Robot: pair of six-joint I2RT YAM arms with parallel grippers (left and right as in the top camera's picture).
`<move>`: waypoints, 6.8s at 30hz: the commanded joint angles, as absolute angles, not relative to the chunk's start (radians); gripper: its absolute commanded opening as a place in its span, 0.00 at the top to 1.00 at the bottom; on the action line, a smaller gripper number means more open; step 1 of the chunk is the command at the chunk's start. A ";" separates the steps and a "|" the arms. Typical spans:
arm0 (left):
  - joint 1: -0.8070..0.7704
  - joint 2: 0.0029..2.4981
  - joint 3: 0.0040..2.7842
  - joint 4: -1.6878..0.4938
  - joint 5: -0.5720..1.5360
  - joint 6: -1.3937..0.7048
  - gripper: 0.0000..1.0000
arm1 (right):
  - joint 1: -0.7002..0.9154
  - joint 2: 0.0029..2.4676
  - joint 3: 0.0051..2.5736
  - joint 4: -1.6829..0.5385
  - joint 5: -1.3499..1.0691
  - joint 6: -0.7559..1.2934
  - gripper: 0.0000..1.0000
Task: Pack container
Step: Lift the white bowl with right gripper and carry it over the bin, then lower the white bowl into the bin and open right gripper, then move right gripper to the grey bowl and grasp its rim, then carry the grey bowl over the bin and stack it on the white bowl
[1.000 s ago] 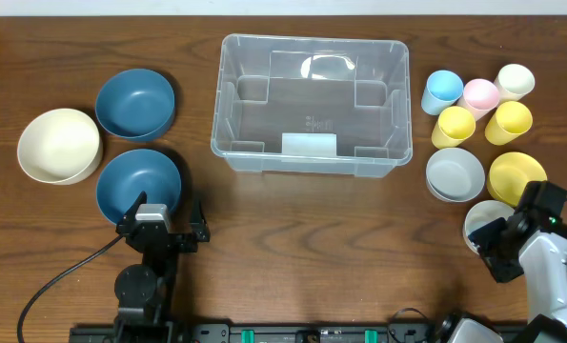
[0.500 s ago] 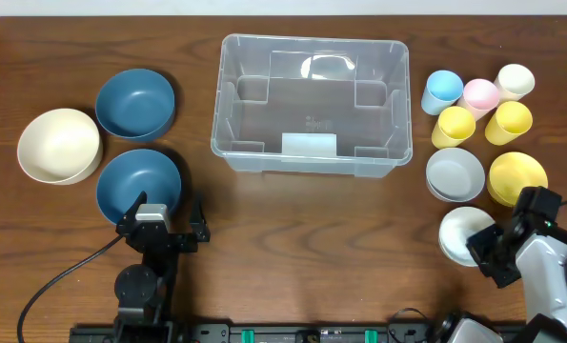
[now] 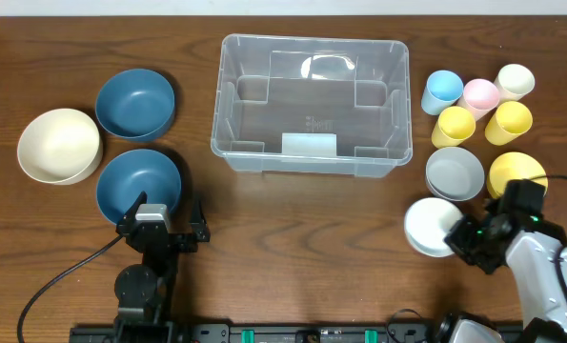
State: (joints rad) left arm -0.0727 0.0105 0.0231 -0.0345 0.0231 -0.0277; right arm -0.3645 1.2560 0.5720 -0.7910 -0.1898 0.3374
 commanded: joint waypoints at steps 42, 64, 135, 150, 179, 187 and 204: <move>-0.068 0.005 0.004 -0.071 0.014 -0.036 0.02 | 0.464 1.597 1.377 -0.496 0.472 0.470 0.99; -0.068 0.005 0.004 -0.071 0.014 -0.036 0.02 | 0.349 2.002 1.377 -0.250 0.373 0.433 0.99; -0.068 0.005 0.004 -0.071 0.014 -0.036 0.02 | -0.255 1.448 0.882 -0.729 -0.001 0.677 0.27; -0.068 0.005 0.004 -0.071 0.014 -0.036 0.02 | -0.255 1.467 0.693 -0.522 0.011 0.683 0.72; -0.068 0.005 0.004 -0.071 0.014 -0.036 0.02 | -0.229 0.825 0.944 -0.869 -0.211 0.446 0.99; -0.068 0.005 0.004 -0.071 0.014 -0.036 0.02 | -0.050 0.868 1.148 -0.833 -0.176 0.389 0.99; -0.068 0.005 0.004 -0.071 0.014 -0.036 0.02 | 0.255 1.662 1.621 -0.812 0.066 0.327 0.99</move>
